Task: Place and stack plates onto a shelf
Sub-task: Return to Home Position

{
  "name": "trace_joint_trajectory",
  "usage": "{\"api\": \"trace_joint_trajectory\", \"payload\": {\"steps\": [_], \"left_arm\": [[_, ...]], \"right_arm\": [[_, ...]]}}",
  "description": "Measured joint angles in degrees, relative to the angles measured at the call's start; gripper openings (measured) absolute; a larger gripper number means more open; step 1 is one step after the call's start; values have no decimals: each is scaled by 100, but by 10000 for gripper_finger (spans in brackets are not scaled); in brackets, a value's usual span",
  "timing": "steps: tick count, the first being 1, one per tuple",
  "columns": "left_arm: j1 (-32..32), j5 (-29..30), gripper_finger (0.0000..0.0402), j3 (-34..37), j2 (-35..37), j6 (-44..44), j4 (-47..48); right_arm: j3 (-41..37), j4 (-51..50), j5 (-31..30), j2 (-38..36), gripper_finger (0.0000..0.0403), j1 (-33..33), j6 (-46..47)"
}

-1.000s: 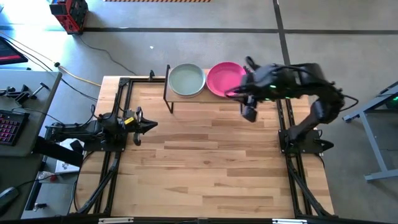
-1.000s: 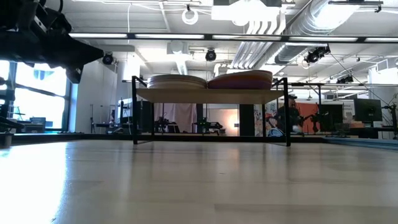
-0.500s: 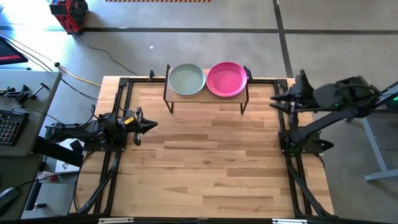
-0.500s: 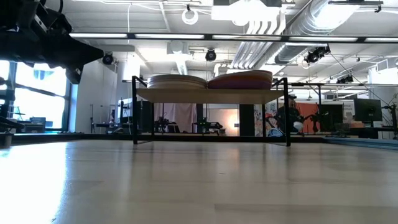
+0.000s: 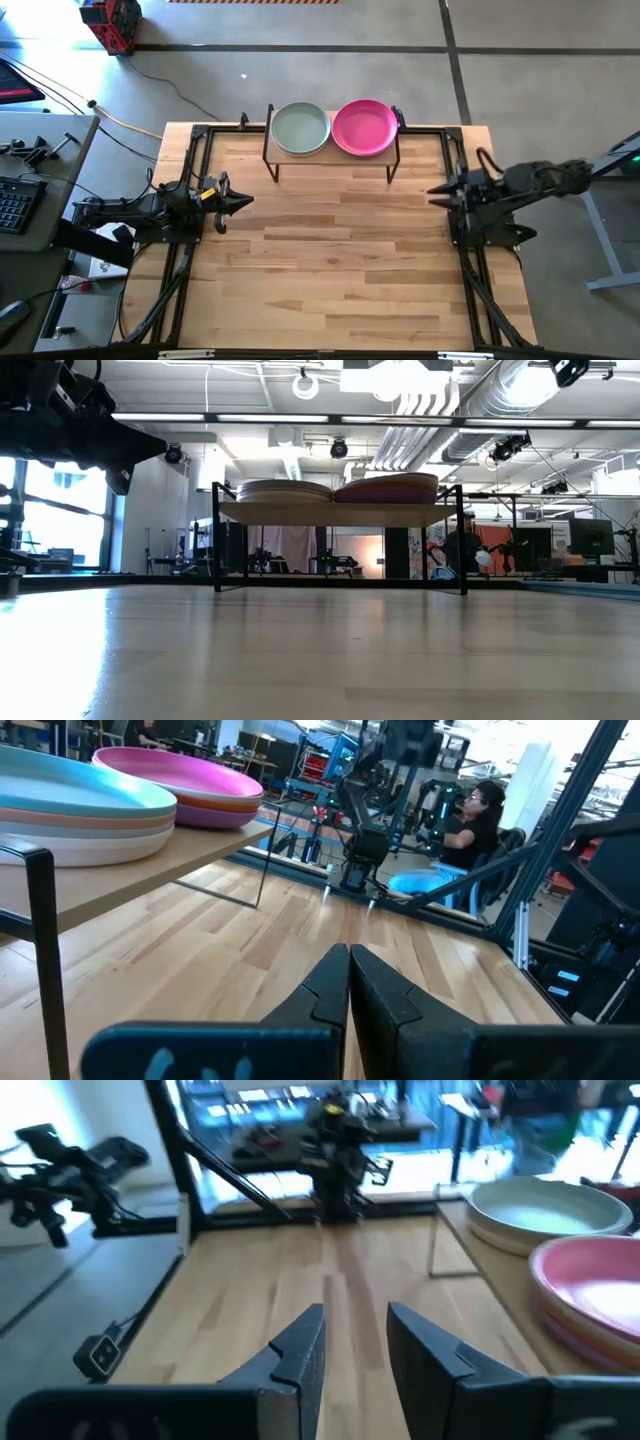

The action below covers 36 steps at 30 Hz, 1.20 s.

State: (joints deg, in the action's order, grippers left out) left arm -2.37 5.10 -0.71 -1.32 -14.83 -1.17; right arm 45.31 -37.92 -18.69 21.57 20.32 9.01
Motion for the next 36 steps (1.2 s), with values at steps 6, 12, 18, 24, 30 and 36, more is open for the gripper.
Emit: {"api": "trace_joint_trajectory", "payload": {"steps": [6, 12, 18, 24, 30, 36], "left_arm": [[0, 0, 3, -2, 0, 0, 0], [0, 0, 3, -2, 0, 0, 0], [2, 0, 3, -2, 0, 0, 0], [2, 0, 3, -2, 0, 2, 2], [0, 0, 3, -2, 0, 0, 2], [0, 0, 3, -2, -2, 0, 2]], "right_arm": [[-1640, 1384, 105, -750, 94, 0, -305], [-2816, 2115, 156, -1191, 94, 0, -173], [-3577, 2884, 292, -1438, 94, -2, -420], [-4127, 3435, 309, -1582, 94, -2, -482], [-4356, 3769, 481, -1605, 94, -4, -627], [-4475, 4043, 886, -1598, 94, -4, -758]]}}
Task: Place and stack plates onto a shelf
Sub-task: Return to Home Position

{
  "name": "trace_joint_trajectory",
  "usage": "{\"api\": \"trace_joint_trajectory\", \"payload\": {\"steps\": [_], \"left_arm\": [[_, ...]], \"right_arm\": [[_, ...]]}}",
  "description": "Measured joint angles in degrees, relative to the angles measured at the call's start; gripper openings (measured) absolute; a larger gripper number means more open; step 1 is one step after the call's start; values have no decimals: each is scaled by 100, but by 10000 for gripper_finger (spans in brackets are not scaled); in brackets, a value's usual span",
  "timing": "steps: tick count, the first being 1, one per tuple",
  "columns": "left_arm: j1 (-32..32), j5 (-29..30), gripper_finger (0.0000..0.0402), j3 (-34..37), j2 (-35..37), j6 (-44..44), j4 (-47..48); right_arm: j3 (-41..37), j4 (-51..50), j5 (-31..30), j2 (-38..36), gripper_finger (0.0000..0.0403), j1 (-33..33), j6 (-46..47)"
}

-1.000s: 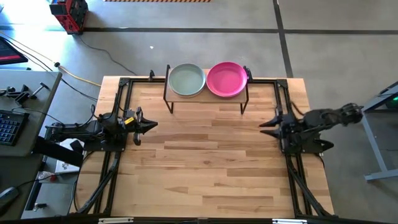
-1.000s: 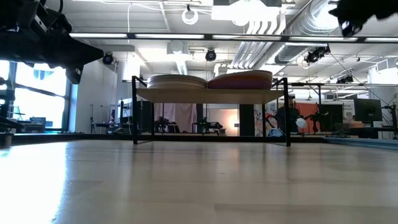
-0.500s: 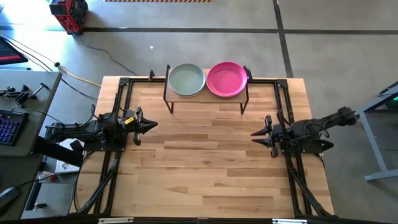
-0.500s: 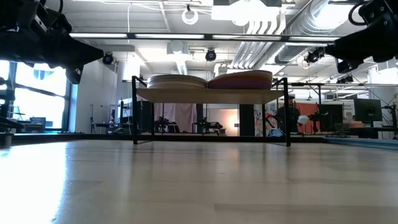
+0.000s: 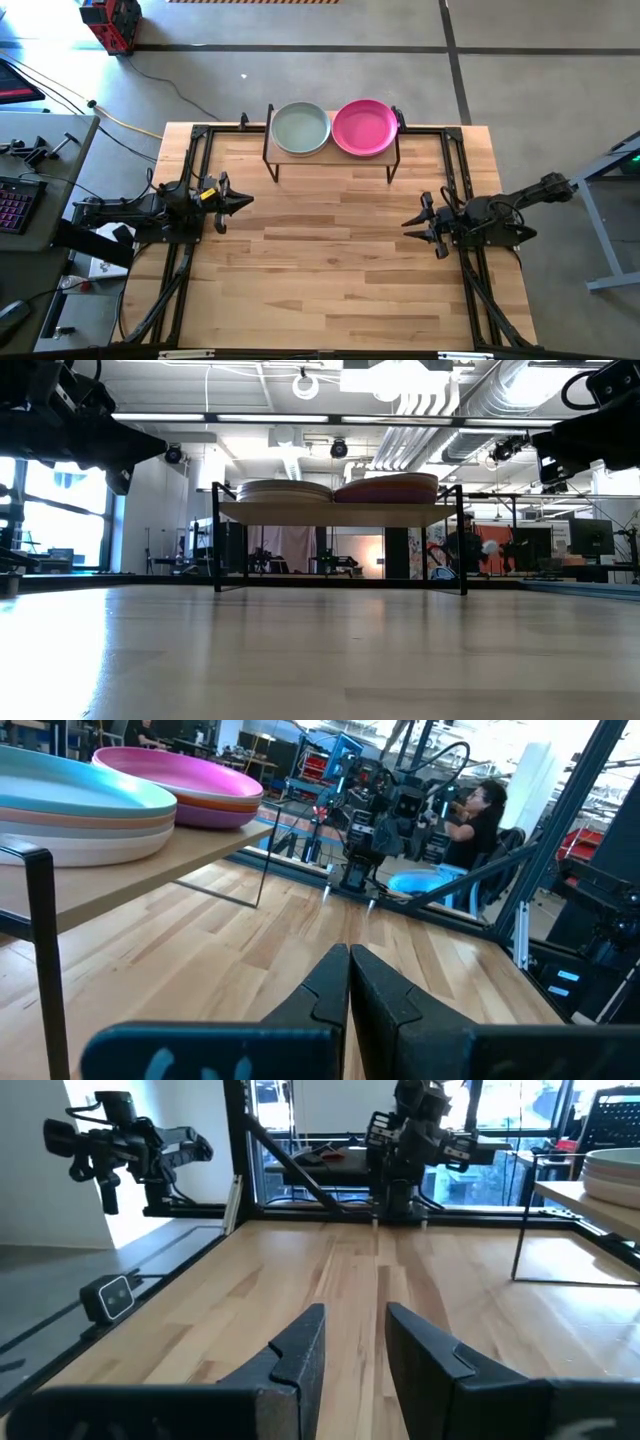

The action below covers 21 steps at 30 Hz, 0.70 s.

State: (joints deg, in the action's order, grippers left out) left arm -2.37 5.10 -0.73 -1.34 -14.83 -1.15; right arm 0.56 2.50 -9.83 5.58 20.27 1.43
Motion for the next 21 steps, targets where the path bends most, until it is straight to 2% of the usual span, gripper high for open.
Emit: {"api": "trace_joint_trajectory", "payload": {"steps": [21], "left_arm": [[1, 0, 3, 0, 0, 0, -1]], "right_arm": [[0, 4, -21, 44, 94, -1, 2]]}}
